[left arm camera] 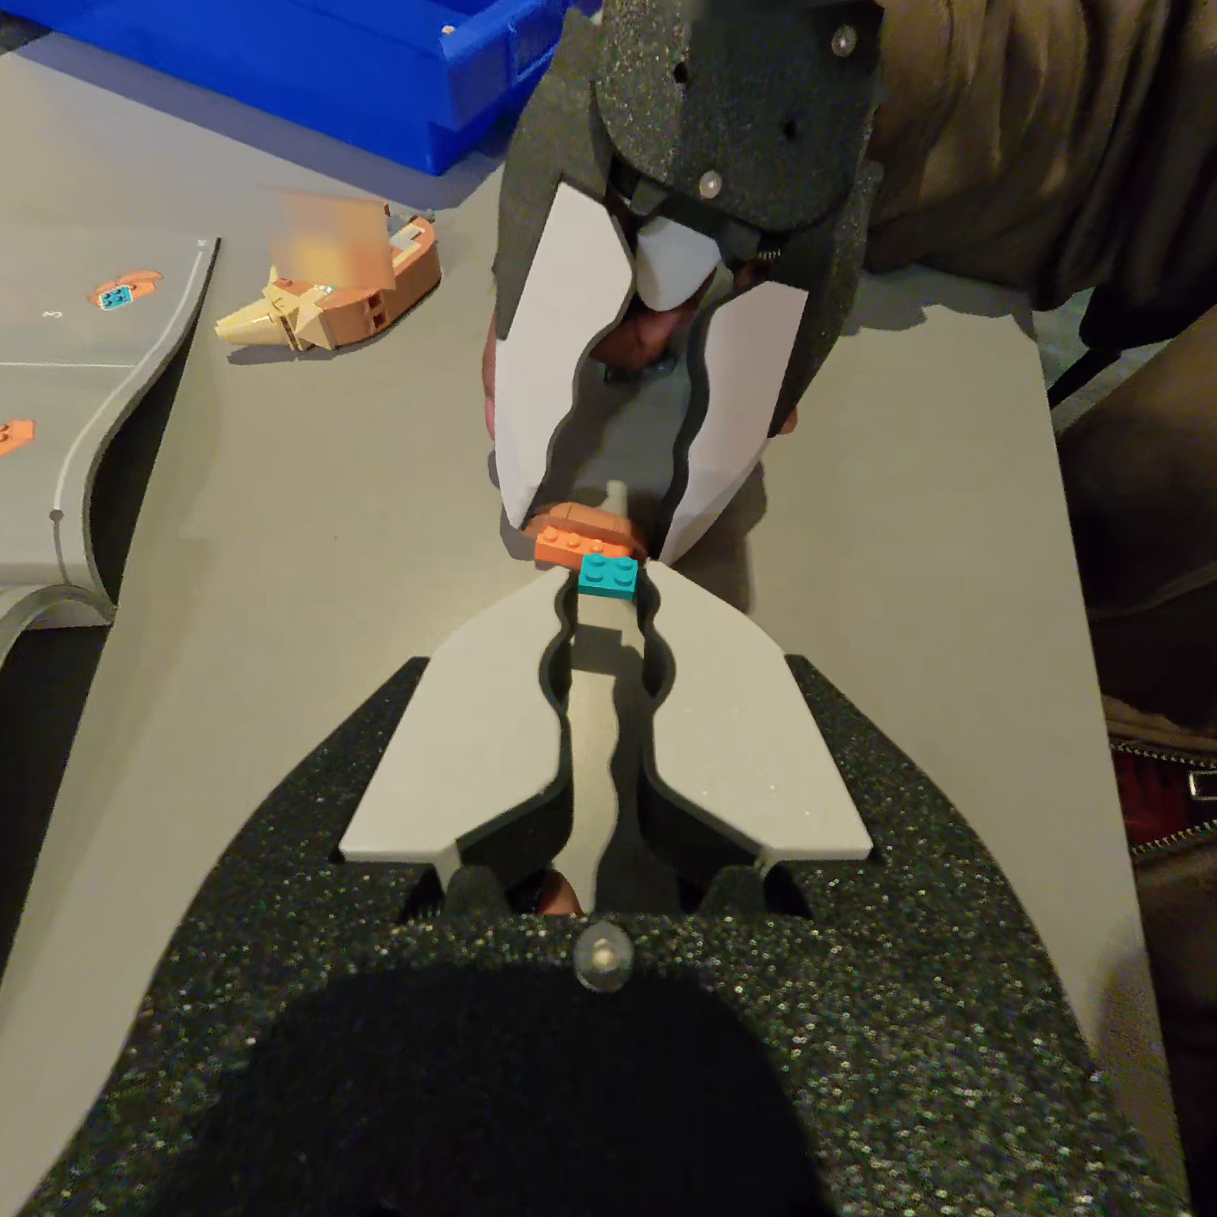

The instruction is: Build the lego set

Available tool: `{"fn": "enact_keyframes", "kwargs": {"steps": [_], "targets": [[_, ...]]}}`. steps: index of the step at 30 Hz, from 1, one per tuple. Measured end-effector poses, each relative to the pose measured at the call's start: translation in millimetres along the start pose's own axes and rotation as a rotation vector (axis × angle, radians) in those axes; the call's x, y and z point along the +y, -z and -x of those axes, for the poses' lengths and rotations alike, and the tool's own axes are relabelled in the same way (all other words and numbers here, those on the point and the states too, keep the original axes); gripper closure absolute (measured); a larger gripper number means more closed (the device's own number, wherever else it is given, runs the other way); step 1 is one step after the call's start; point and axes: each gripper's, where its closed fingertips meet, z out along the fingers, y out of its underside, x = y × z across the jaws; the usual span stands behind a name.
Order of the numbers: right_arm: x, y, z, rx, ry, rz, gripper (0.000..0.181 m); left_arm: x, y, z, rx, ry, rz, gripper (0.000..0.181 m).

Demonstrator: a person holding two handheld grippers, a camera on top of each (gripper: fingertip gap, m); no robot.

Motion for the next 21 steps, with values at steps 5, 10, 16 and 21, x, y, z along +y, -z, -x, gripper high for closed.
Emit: {"fn": "enact_keyframes", "kwargs": {"steps": [5,10,16,21], "targets": [[-18.2,9.4,0.4,0.023,-0.016,-0.11,0.136,-9.5,2.1,-1.4,0.012,-0.05,-0.063,0.164],[-24.3,11.5,6.2,0.052,-0.024,-0.156,0.136,-18.1,5.2,-5.3,0.036,-0.082,-0.128,0.164],[-29.5,15.3,10.6,0.076,-0.032,-0.202,0.137,-17.1,1.1,-12.2,0.049,-0.157,-0.11,0.164],[-31.4,17.0,12.8,0.095,-0.007,-0.216,0.137,-15.9,-0.6,-14.9,0.034,-0.179,-0.051,0.164]]}}
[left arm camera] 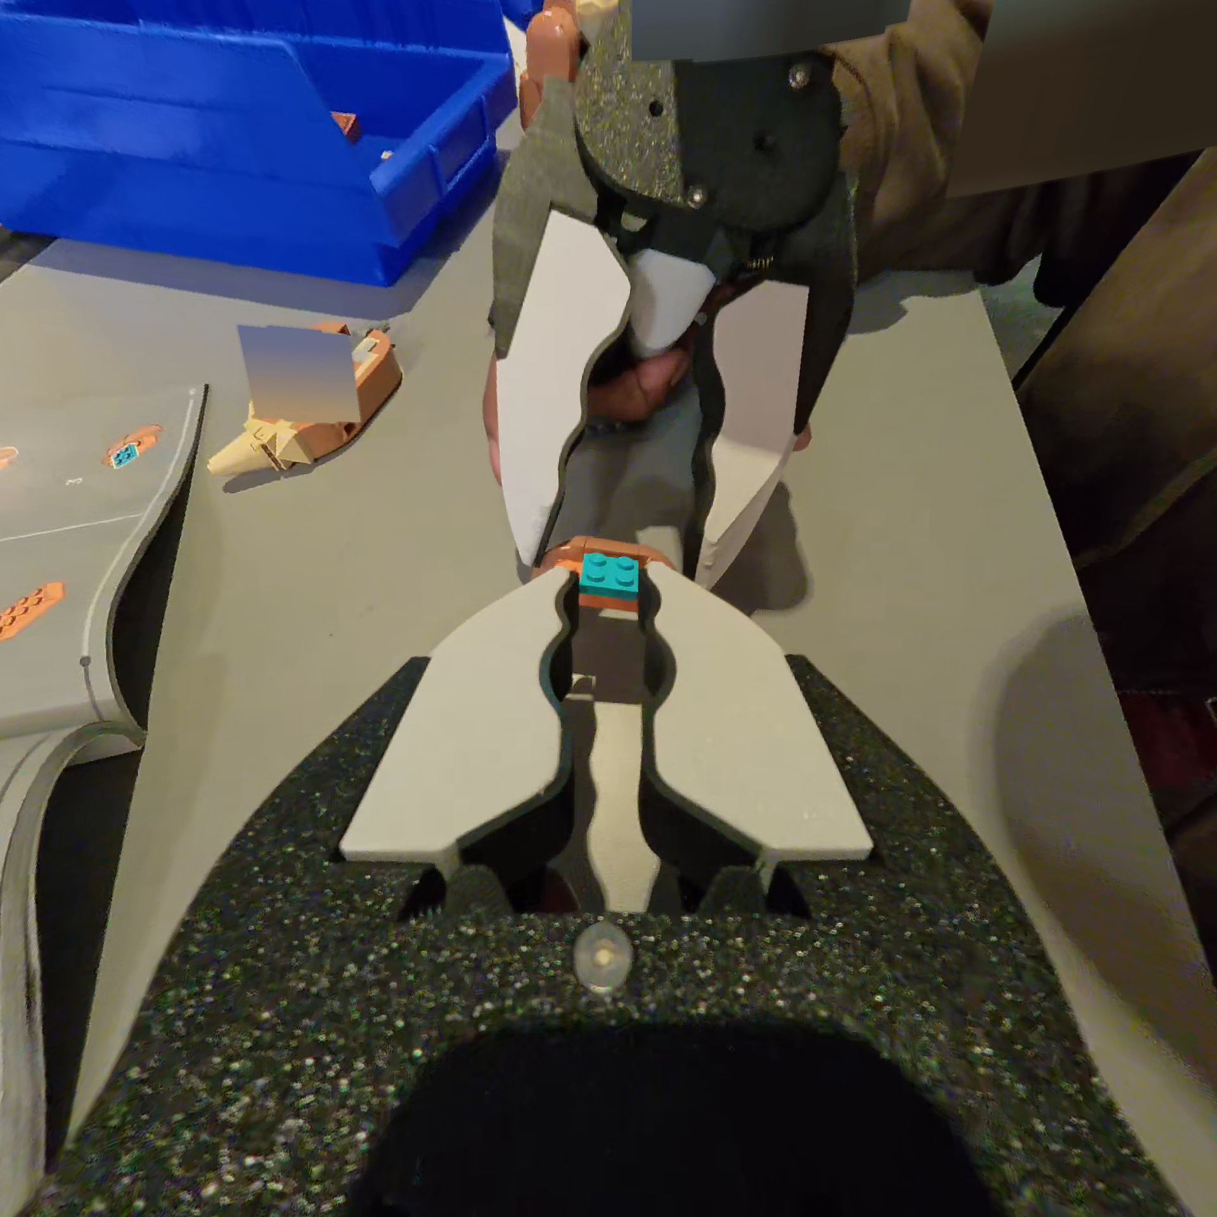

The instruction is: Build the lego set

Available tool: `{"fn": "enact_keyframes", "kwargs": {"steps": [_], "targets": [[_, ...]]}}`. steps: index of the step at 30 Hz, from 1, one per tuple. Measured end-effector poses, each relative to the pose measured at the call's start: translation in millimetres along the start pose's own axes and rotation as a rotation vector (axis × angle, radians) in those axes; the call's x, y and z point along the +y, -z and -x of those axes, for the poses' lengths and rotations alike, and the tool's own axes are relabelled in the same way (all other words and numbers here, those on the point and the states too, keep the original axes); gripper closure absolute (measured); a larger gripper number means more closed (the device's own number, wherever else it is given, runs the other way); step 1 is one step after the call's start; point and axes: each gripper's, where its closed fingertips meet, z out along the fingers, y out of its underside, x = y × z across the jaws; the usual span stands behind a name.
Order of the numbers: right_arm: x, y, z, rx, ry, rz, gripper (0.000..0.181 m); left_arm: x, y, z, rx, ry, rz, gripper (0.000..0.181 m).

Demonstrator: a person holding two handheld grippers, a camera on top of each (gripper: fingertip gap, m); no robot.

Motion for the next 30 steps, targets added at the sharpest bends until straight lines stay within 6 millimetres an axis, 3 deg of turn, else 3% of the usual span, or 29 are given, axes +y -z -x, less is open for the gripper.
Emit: {"fn": "enact_keyframes", "kwargs": {"steps": [10,30], "targets": [[-10.2,6.5,1.0,0.017,0.005,-0.078,0.137,-5.6,5.4,-4.4,0.007,-0.021,0.081,0.164],[-22.5,14.1,1.8,0.039,0.053,-0.19,0.138,-14.2,9.9,-7.3,0.086,0.083,0.062,0.164]]}}
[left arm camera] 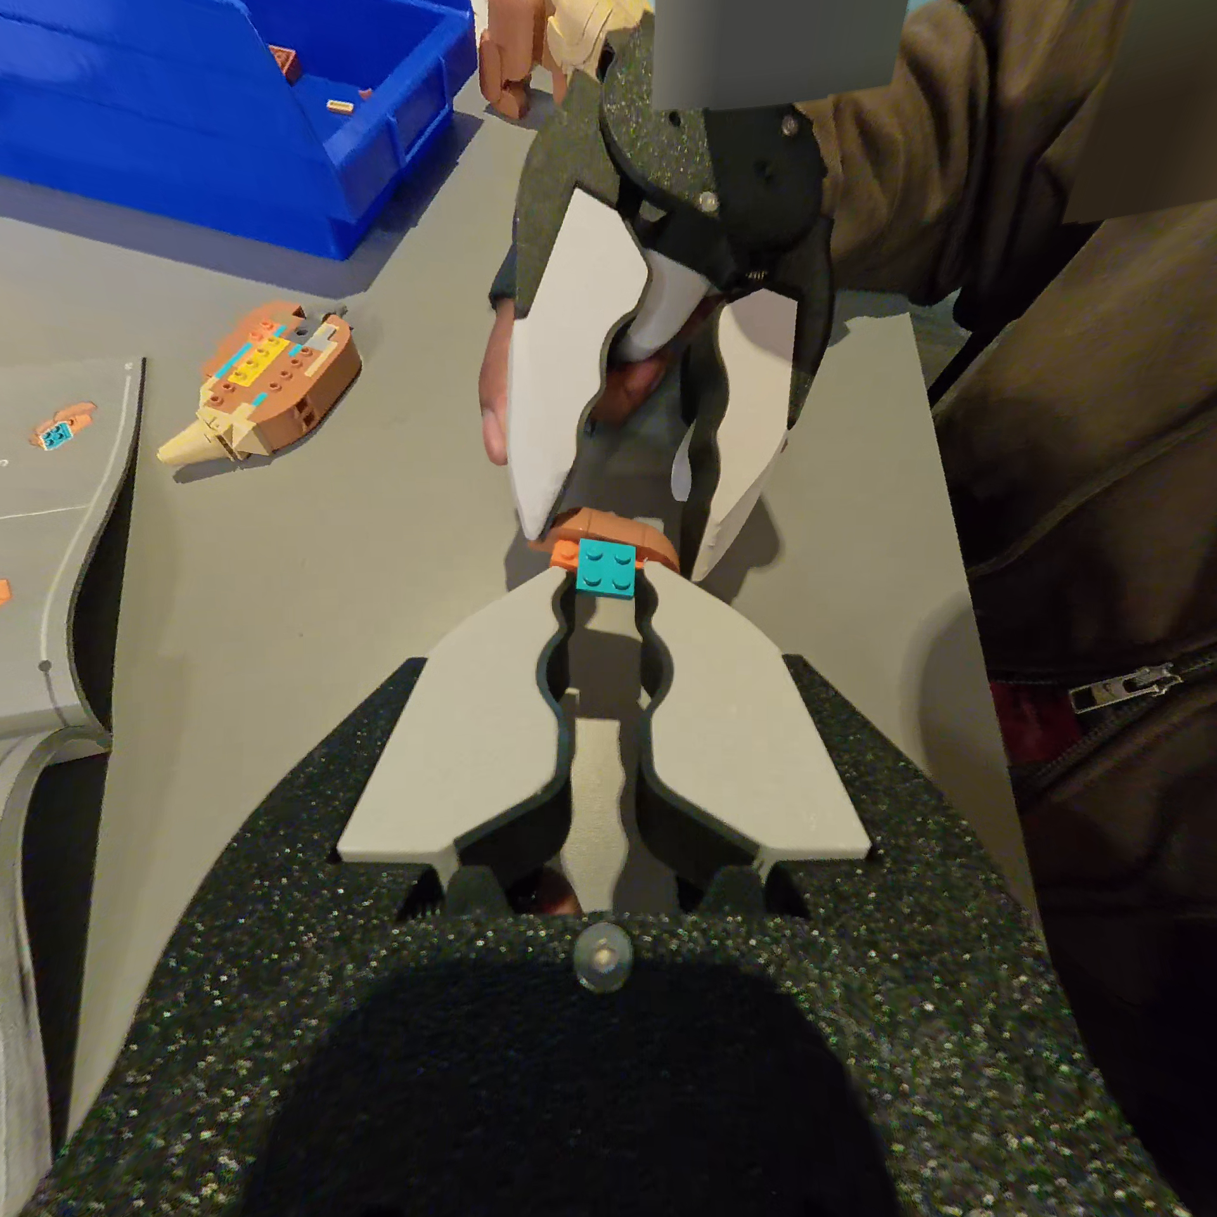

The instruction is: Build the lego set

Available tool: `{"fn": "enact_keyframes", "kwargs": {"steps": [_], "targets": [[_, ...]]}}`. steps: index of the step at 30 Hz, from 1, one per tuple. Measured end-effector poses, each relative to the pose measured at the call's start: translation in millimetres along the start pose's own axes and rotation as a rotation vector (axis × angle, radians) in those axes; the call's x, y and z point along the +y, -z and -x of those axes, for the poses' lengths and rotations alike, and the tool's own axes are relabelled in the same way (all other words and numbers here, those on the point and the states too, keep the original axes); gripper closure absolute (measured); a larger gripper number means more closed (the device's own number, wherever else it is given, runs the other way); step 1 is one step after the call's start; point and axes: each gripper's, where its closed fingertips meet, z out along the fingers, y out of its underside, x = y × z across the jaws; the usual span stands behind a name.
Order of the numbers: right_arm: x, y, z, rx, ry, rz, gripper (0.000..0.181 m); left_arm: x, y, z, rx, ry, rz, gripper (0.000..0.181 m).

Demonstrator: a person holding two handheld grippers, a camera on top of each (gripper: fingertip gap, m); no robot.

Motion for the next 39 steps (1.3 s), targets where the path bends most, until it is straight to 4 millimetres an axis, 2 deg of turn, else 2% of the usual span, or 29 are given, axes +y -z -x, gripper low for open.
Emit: {"fn": "enact_keyframes", "kwargs": {"steps": [16,25,31,32,33,36,39], "targets": [[-4.4,1.4,2.3,-0.01,0.01,-0.035,0.138,-1.1,1.6,-5.6,0.017,-0.034,0.02,0.164],[-13.3,5.3,3.6,-0.018,0.012,-0.097,0.14,-1.8,3.2,-4.7,0.019,-0.022,0.031,0.164],[-10.3,4.1,3.8,-0.02,0.011,-0.083,0.14,3.3,0.4,-3.4,0.021,-0.003,0.038,0.164],[-11.1,4.9,3.4,-0.017,0.009,-0.089,0.142,4.6,-0.6,-3.5,0.023,0.0,0.039,0.165],[-13.0,6.1,2.4,-0.012,0.006,-0.103,0.173,5.7,-1.4,-3.8,0.027,0.002,0.041,0.165],[-10.5,6.4,1.1,-0.019,-0.008,-0.09,0.175,7.3,-4.0,-6.2,0.05,0.017,0.036,0.166],[1.8,5.1,-0.2,-0.012,0.024,-0.009,0.161,15.6,-8.8,-1.1,0.041,0.051,0.058,0.166]]}}
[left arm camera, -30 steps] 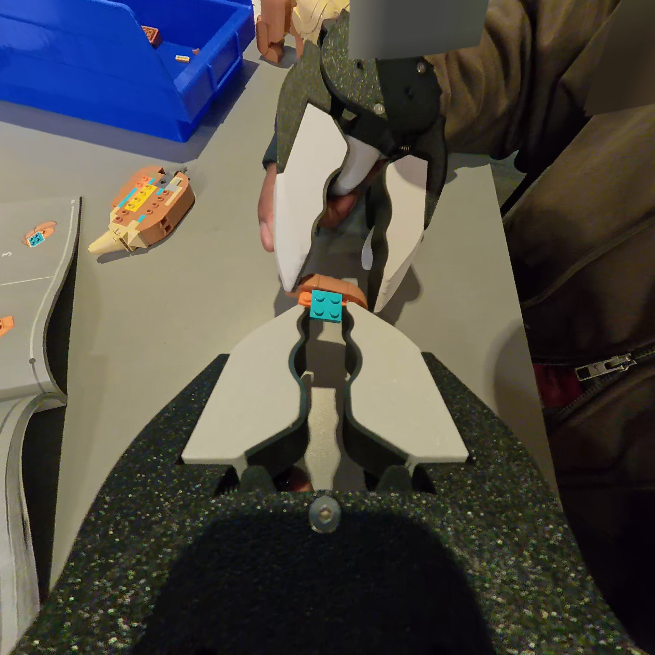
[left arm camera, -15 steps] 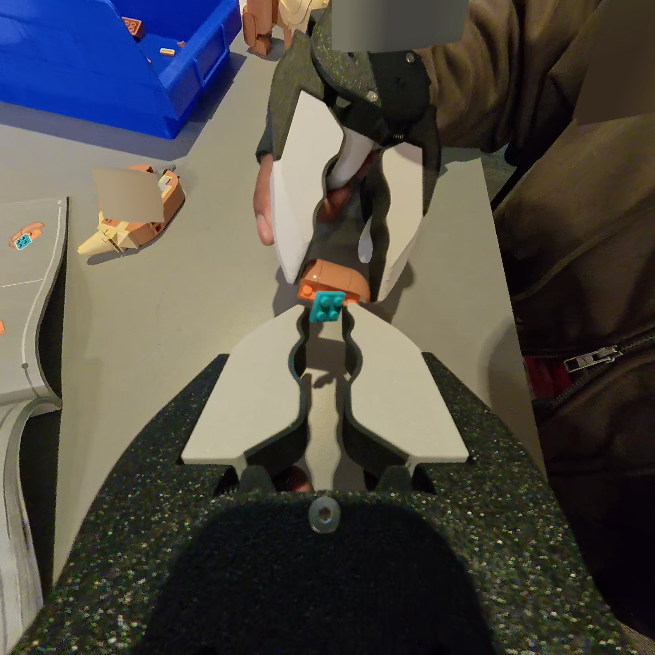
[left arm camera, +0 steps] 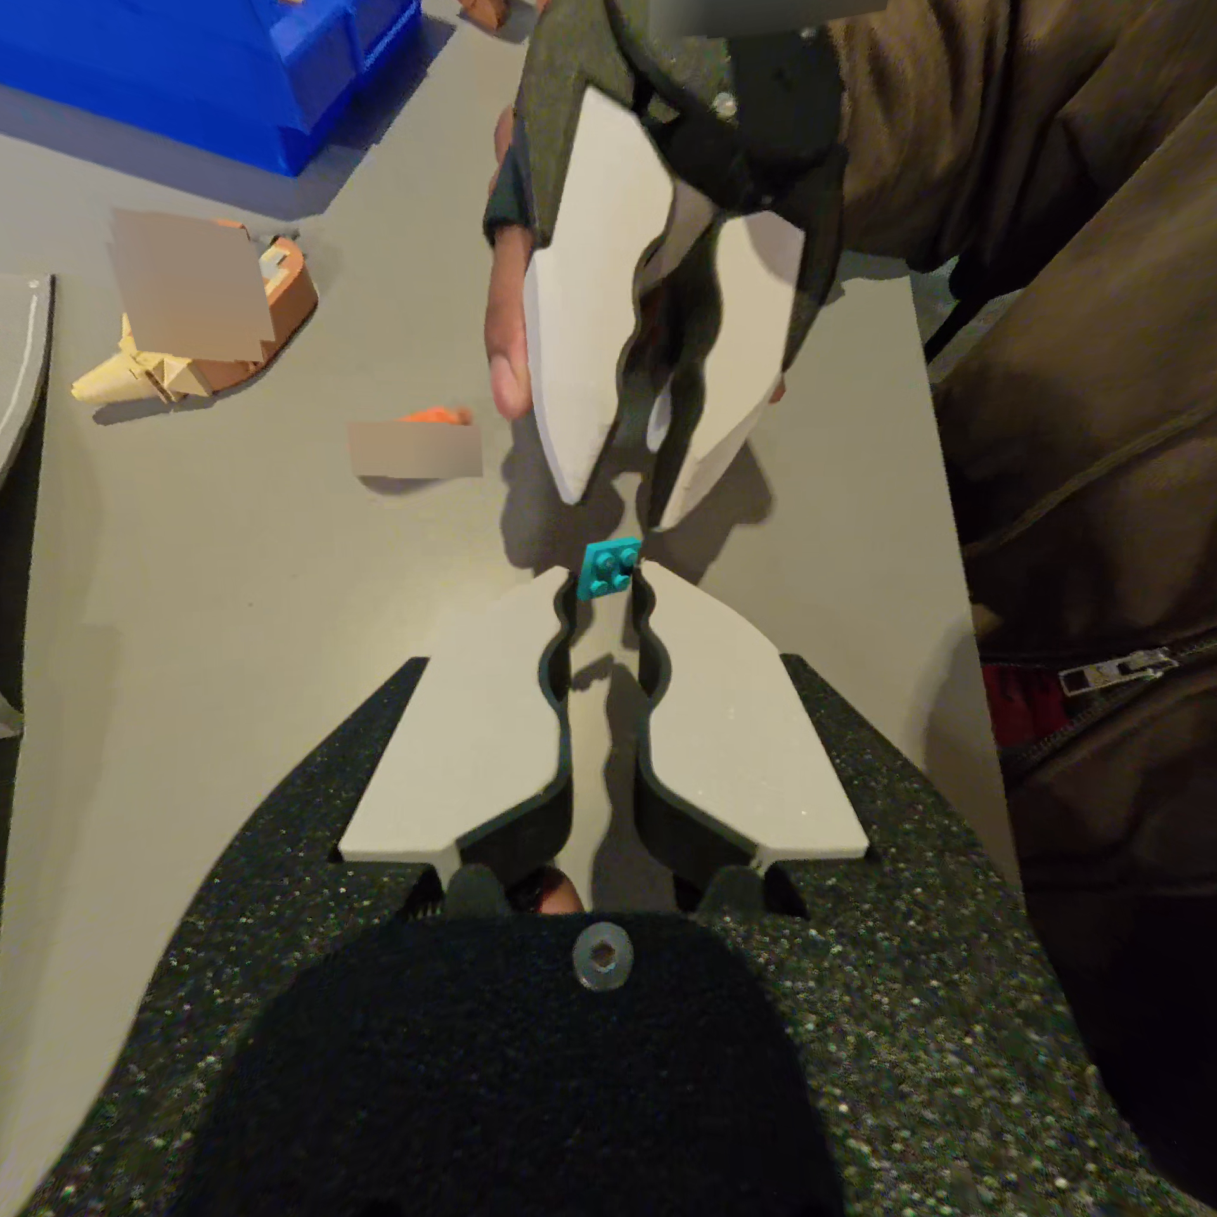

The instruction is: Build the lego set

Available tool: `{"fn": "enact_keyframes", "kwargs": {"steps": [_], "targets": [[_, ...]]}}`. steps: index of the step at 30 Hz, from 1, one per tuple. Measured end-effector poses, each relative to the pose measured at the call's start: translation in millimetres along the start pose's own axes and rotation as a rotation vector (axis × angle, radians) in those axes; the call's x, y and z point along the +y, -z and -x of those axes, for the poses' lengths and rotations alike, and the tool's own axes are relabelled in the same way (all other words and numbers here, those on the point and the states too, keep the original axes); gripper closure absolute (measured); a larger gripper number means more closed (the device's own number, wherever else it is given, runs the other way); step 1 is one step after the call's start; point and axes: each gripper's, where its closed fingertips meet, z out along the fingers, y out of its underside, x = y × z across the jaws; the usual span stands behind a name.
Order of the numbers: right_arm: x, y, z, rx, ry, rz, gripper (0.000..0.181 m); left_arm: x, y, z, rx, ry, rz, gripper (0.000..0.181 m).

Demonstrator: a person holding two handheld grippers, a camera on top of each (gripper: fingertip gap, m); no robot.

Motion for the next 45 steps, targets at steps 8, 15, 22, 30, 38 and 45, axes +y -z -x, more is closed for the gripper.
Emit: {"fn": "enact_keyframes", "kwargs": {"steps": [8,15,22,30,38,45], "targets": [[40.3,33.3,-25.9,0.159,-0.008,0.208,0.156,12.3,-3.3,19.1,-0.059,0.077,0.016,0.166],[91.5,52.5,-53.9,0.312,-0.078,0.518,0.15,12.5,-14.6,37.9,-0.097,0.091,0.044,0.166],[95.4,47.4,-54.7,0.261,-0.26,0.538,0.141,9.7,-21.6,42.4,-0.088,0.101,0.021,0.166],[89.9,30.1,-50.9,0.173,-0.452,0.537,0.164,5.6,-17.1,44.1,-0.091,0.115,-0.023,0.166],[84.3,20.4,-50.3,0.023,-0.848,0.391,0.164,10.6,-15.9,45.1,-0.114,0.122,0.002,0.166],[99.4,26.7,-63.9,0.153,-0.715,0.472,0.153,12.9,-17.9,44.5,-0.122,0.11,0.022,0.166]]}}
